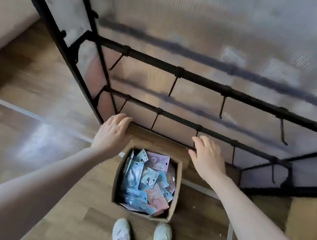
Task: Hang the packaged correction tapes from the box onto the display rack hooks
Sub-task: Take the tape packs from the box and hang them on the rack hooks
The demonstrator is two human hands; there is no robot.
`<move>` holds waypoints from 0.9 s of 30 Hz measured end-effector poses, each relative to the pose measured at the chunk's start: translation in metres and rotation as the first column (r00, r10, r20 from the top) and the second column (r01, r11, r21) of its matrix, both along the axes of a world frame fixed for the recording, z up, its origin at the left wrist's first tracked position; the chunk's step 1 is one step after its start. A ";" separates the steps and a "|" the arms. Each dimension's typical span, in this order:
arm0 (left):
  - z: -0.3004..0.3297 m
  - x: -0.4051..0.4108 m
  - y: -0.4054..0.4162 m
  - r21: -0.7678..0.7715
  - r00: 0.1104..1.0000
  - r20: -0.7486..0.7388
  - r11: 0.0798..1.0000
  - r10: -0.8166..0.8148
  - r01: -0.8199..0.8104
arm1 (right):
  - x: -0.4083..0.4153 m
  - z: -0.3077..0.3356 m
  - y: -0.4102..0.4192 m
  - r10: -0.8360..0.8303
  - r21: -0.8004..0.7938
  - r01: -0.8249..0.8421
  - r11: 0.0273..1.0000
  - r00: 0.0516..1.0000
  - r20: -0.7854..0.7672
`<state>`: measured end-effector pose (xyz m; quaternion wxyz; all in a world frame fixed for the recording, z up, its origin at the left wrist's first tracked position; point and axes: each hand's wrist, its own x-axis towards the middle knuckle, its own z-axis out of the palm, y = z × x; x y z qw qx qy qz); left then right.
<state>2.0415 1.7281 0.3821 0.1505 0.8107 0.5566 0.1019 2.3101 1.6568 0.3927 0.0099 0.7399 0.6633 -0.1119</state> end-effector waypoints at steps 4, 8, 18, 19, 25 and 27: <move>-0.078 -0.006 -0.018 -0.140 0.999 -0.054 0.990 -0.003 -0.004 | 0.002 -0.079 -0.019 0.010 -0.145 -0.009 0.989 1.000 0.005; -0.131 -0.003 -0.035 -0.219 0.993 -0.117 0.975 0.013 -0.039 | 0.004 -0.143 -0.039 0.011 -0.241 -0.015 0.970 1.000 -0.015; -0.286 -0.002 -0.046 -0.406 0.971 -0.230 0.914 -0.069 -0.031 | 0.002 -0.291 -0.079 0.042 -0.431 -0.074 0.899 0.996 -0.083; -0.298 -0.002 -0.048 -0.425 0.968 -0.238 0.905 -0.084 -0.026 | 0.000 -0.302 -0.082 0.036 -0.443 -0.075 0.893 0.995 -0.096; -0.357 0.007 -0.043 -0.474 0.942 -0.277 0.880 -0.190 0.039 | -0.015 -0.364 -0.088 -0.009 -0.534 -0.071 0.843 0.989 -0.147; -0.373 0.009 -0.037 -0.483 0.928 -0.293 0.873 -0.230 0.064 | -0.019 -0.383 -0.091 -0.033 -0.557 -0.054 0.829 0.989 -0.144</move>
